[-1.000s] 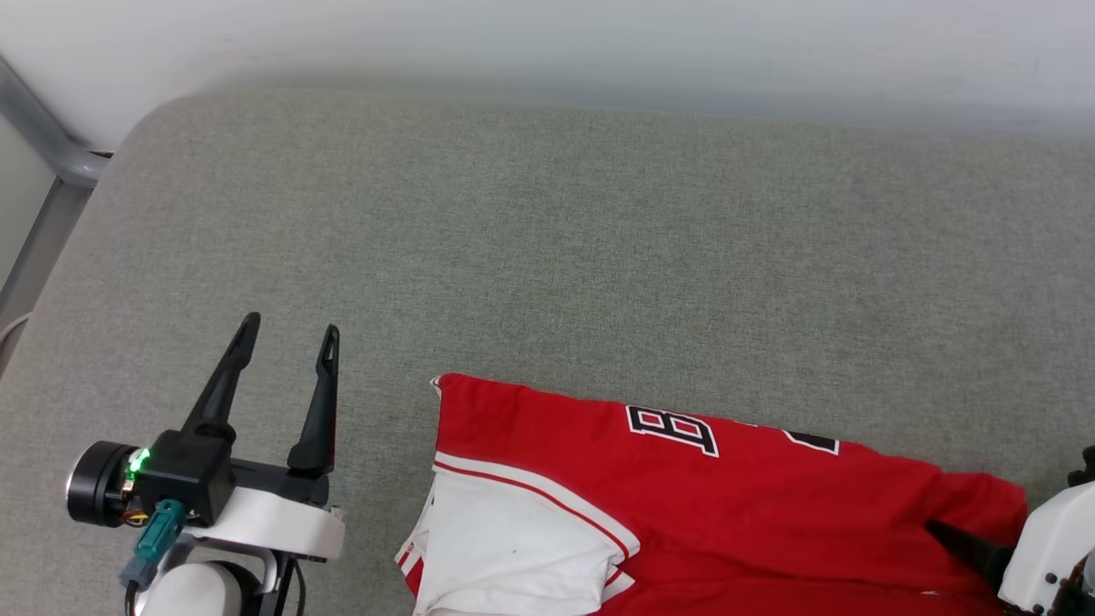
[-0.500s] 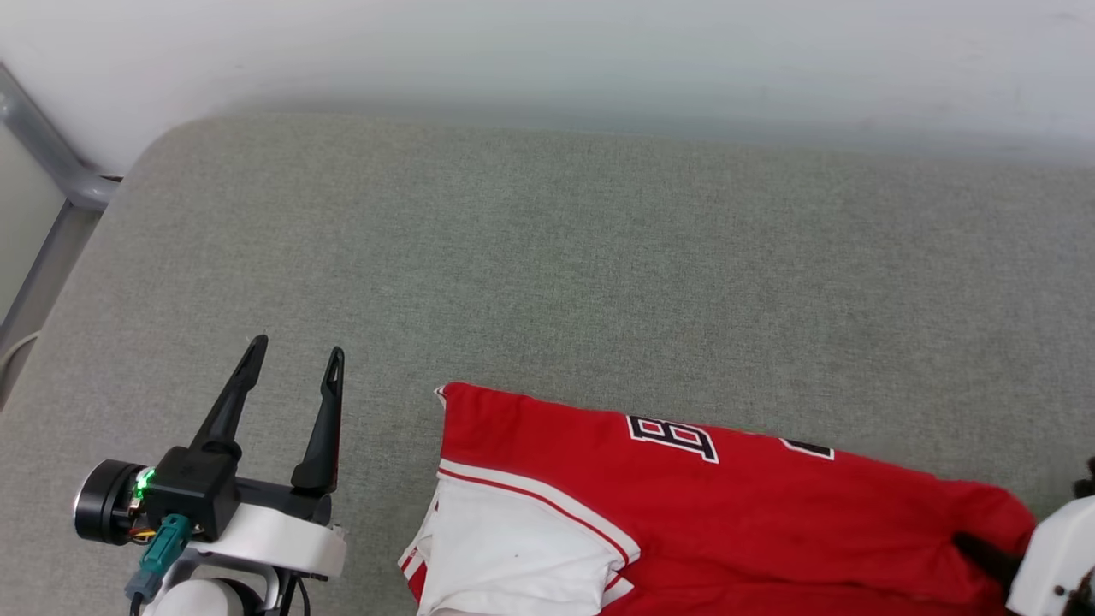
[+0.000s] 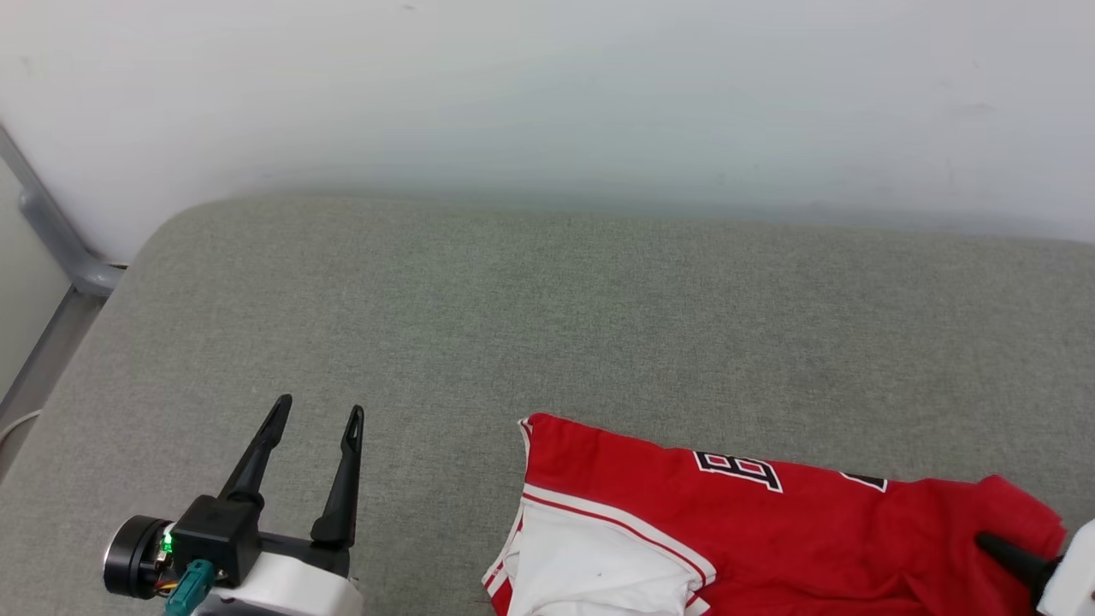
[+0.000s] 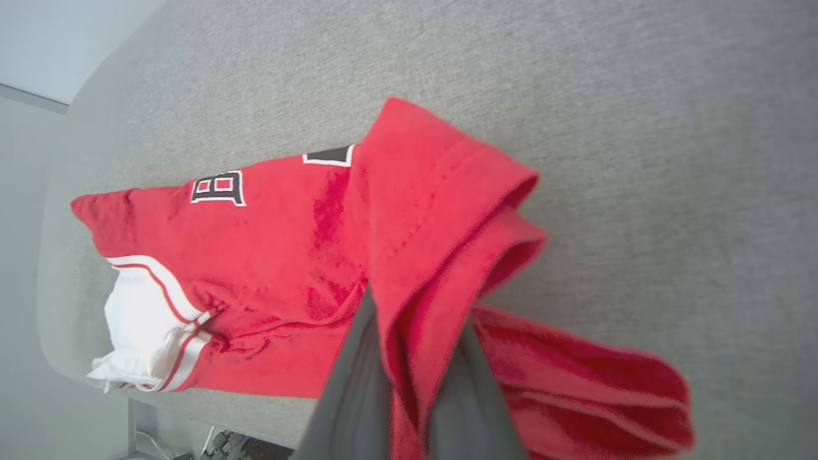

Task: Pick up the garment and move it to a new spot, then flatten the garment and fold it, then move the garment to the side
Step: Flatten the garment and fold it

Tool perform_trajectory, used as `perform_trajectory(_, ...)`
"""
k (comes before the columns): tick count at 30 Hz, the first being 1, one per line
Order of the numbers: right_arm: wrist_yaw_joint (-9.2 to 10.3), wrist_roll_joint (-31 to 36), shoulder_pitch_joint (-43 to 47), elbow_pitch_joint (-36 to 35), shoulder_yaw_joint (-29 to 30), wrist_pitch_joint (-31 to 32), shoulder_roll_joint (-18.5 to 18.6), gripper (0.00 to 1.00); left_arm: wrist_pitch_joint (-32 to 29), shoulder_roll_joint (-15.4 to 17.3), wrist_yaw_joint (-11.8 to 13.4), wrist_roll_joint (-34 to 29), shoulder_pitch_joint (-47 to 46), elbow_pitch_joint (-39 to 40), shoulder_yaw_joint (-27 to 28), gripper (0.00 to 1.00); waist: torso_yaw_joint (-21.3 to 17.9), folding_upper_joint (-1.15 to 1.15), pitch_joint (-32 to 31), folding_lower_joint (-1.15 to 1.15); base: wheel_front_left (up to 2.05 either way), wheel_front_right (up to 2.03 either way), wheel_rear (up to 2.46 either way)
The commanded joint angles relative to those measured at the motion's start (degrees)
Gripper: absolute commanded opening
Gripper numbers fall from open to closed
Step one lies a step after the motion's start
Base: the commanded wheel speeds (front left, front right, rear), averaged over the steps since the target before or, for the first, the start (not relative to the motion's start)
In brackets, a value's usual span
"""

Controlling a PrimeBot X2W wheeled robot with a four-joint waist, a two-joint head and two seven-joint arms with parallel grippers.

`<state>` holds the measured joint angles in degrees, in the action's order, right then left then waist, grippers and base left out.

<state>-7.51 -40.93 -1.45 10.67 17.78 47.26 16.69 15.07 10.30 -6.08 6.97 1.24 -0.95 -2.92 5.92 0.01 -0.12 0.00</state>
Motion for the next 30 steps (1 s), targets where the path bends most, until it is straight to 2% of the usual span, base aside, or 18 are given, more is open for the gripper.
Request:
perform_trajectory(1,0.05,-1.4,0.6,-2.0,0.2,1.5,-1.9,0.00,0.1,-0.3,-0.3,-0.1,1.0,0.2,0.3,1.00,-0.1,-0.01,-0.7,0.00,0.00,0.00,0.00)
perform_trajectory(5,0.05,-1.5,2.0,-6.3,-0.2,4.4,-3.8,0.00,0.1,-0.8,-0.3,-0.3,1.0,0.3,0.3,1.00,0.0,-0.01,-1.0,0.00,0.00,0.00,0.00)
perform_trajectory(12,0.05,-2.1,3.2,-15.6,-2.7,10.9,-10.4,0.00,0.1,-1.7,-0.7,-0.5,1.1,0.6,0.9,1.00,1.2,-0.01,-0.7,0.00,0.00,0.00,0.00)
perform_trajectory(19,0.04,-4.9,1.2,-19.2,-8.0,13.2,-13.8,0.00,0.1,-2.5,-0.9,-0.1,0.4,0.9,2.4,1.00,2.8,-0.01,0.6,0.00,0.00,0.00,0.00)
perform_trajectory(25,0.04,-11.0,-0.2,-15.0,-17.2,7.4,-13.9,0.00,0.1,-2.3,-1.0,-0.6,-0.4,0.4,2.7,1.00,4.0,-0.01,1.3,0.00,0.00,0.00,0.00)
perform_trajectory(26,0.05,-14.0,-0.9,-12.2,-22.3,3.6,-13.9,0.00,0.1,-2.6,-1.1,-0.3,-0.6,0.2,3.4,1.00,4.6,-0.01,1.4,0.00,0.00,0.00,0.00)
perform_trajectory(27,0.04,-14.4,-1.4,-11.5,-24.1,2.2,-13.9,0.00,0.1,-2.5,-1.2,-0.4,-0.7,0.1,3.4,1.00,4.8,-0.01,1.4,0.00,0.00,0.00,0.00)
perform_trajectory(28,0.04,-14.9,-2.9,-8.3,-27.6,-2.0,-13.9,0.00,0.1,-2.5,-1.2,-0.6,-1.0,0.0,3.1,1.00,5.3,-0.01,1.5,0.00,0.00,0.00,0.00)
perform_trajectory(30,0.04,-15.2,-4.3,-5.6,-29.5,-4.8,-13.9,0.00,0.1,-2.6,-1.3,-0.5,-1.2,-0.2,2.9,1.00,5.7,-0.01,1.7,0.00,0.00,0.00,0.00)
